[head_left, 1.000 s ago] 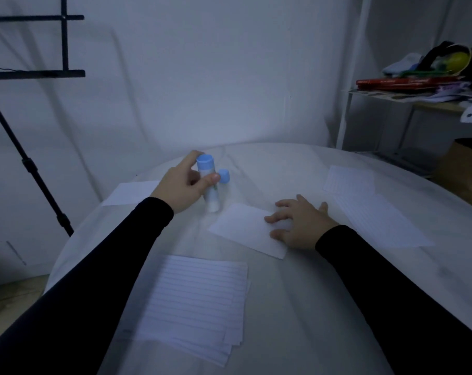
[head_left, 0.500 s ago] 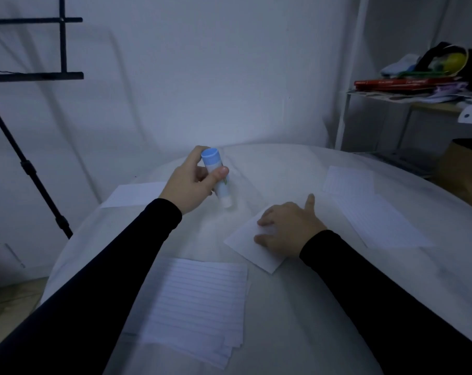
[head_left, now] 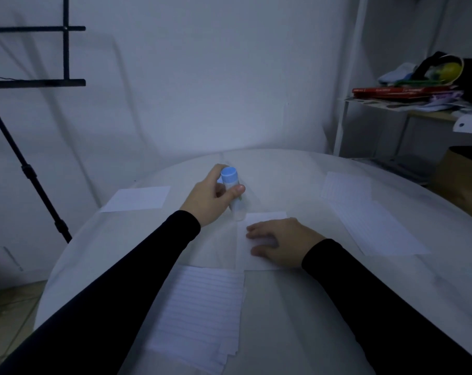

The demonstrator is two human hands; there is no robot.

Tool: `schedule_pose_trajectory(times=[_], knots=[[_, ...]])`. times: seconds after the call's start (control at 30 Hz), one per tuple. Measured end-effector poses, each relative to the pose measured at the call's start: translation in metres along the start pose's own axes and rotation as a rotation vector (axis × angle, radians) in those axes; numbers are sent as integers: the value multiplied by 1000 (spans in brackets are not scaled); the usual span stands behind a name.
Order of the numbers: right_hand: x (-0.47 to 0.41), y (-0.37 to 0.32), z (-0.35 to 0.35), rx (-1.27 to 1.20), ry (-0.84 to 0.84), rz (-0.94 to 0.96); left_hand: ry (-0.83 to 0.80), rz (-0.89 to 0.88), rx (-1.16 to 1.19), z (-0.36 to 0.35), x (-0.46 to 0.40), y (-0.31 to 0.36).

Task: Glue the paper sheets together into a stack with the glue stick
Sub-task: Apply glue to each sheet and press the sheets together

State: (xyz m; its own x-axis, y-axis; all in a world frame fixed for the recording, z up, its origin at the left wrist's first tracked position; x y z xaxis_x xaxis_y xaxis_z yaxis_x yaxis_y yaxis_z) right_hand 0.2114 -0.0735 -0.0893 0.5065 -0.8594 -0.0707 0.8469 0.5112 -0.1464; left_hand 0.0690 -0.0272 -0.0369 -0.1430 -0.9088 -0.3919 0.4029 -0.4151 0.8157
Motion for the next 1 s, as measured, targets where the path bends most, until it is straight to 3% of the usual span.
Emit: schedule_pose_trajectory(times=[0.17, 0.57, 0.83, 1.0], knots=[[-1, -7, 0, 7, 27, 54, -42, -1, -55, -12, -13, 0], [-4, 0, 0, -66, 10, -44, -143, -78, -128, -14, -2, 12], [-1, 5, -2, -125, -3, -86, -262, -84, 285, -13, 37, 21], [1, 4, 0, -134, -33, -91, -306, -127, 403, -11, 52, 29]])
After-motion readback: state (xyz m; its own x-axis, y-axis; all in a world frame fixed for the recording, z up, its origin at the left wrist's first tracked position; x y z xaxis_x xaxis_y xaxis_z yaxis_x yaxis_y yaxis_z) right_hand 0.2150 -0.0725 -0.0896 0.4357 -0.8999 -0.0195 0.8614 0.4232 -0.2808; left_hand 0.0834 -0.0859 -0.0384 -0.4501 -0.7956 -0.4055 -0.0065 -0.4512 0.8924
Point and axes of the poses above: each hand's wrist, its own x-axis away from the middle knuckle, its own z-axis out of the back of the hand, y = z × x, the point moved 8 cm from there along -x, towards the middle knuckle, and after that the axes turned 14 degrees about x, right-handed, at the moved point
